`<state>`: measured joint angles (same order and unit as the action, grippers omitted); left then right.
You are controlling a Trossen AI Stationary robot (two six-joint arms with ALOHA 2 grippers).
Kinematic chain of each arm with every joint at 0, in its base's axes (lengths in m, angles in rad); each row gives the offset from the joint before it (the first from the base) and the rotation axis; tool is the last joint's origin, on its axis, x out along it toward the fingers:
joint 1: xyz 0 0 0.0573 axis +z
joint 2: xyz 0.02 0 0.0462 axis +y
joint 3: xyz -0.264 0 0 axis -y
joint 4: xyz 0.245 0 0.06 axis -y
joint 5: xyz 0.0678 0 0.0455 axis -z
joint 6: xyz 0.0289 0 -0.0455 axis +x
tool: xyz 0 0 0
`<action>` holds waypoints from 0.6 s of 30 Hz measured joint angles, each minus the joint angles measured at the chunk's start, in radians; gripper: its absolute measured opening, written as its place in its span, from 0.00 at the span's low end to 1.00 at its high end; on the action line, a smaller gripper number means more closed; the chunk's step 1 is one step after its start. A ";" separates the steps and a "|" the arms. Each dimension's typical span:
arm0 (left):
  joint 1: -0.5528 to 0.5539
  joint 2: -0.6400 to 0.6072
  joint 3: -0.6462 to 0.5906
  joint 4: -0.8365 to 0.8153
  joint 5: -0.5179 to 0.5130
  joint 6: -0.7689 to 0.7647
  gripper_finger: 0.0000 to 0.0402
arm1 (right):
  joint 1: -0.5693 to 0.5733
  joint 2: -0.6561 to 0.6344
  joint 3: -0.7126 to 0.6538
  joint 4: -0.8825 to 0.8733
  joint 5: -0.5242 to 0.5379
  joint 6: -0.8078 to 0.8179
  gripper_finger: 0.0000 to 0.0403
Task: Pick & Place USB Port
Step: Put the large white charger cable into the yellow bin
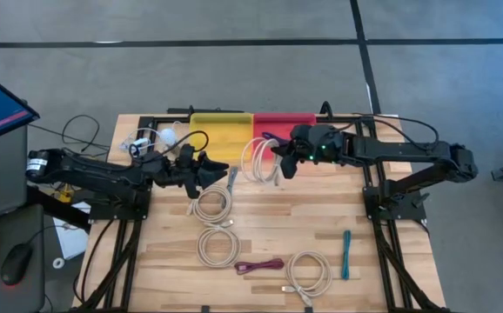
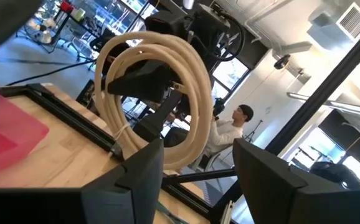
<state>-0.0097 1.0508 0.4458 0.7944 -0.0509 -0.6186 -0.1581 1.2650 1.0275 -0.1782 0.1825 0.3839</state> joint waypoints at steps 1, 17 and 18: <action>0.000 0.000 0.000 0.000 0.000 0.000 0.48 | 0.000 0.000 0.000 0.004 0.000 0.000 0.04; 0.000 0.000 0.000 0.033 0.000 0.000 0.48 | 0.011 0.162 0.053 0.125 -0.010 0.009 0.04; 0.000 0.000 0.000 0.034 0.000 0.000 0.48 | 0.013 0.174 0.071 0.124 -0.018 0.007 0.04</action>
<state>-0.0097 1.0504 0.4458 0.8280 -0.0513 -0.6186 -0.1448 1.4386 1.0988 -0.0542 0.1650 0.3906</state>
